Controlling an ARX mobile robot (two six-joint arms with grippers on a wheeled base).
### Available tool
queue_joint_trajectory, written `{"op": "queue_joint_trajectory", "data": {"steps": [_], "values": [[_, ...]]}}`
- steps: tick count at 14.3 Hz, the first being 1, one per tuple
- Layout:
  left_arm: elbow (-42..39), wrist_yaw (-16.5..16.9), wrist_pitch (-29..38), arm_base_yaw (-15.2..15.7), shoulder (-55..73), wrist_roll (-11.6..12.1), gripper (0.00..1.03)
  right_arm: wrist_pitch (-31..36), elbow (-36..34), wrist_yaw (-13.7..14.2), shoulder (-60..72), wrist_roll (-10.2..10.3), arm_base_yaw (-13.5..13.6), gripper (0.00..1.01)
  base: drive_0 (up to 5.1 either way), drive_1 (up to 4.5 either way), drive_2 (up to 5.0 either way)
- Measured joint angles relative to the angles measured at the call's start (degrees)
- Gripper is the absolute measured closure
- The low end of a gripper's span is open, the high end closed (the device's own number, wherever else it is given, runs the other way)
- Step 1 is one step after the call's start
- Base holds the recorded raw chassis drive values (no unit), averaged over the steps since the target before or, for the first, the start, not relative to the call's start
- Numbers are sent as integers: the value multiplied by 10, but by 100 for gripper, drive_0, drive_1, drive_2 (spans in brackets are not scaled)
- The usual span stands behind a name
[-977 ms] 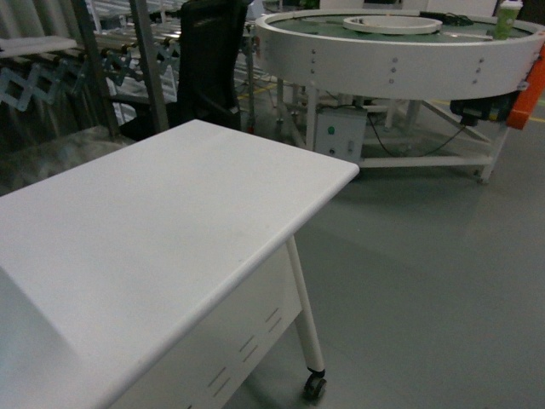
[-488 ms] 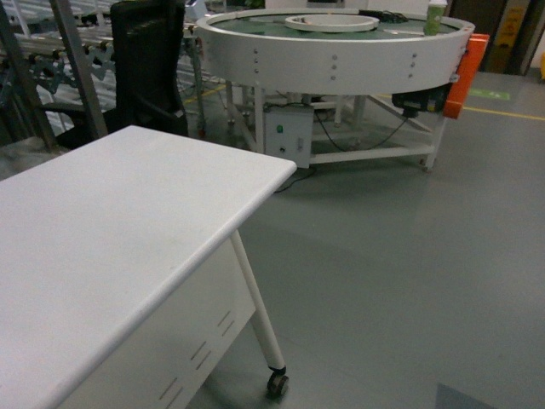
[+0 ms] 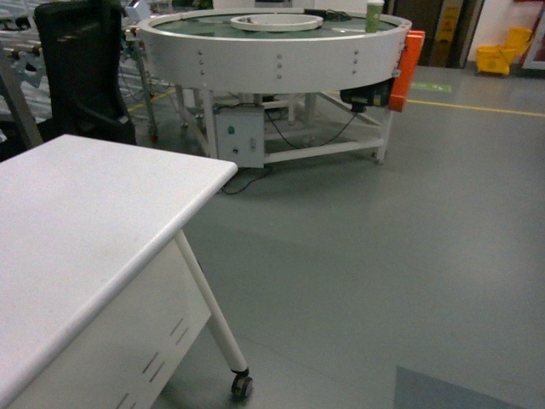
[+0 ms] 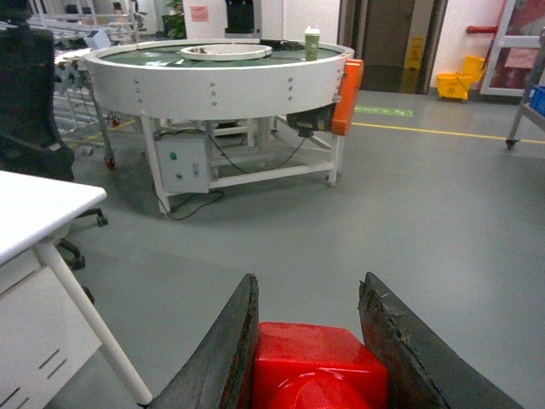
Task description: Pick red block from blue box to shelf
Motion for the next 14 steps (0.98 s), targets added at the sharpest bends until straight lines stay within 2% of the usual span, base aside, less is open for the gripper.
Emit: {"op": "queue_joint_trajectory", "data": {"steps": [14], "values": [[0,0,0,0,0,0,5,0,0,0,0,0,0,72,-157,-157,-157]]}}
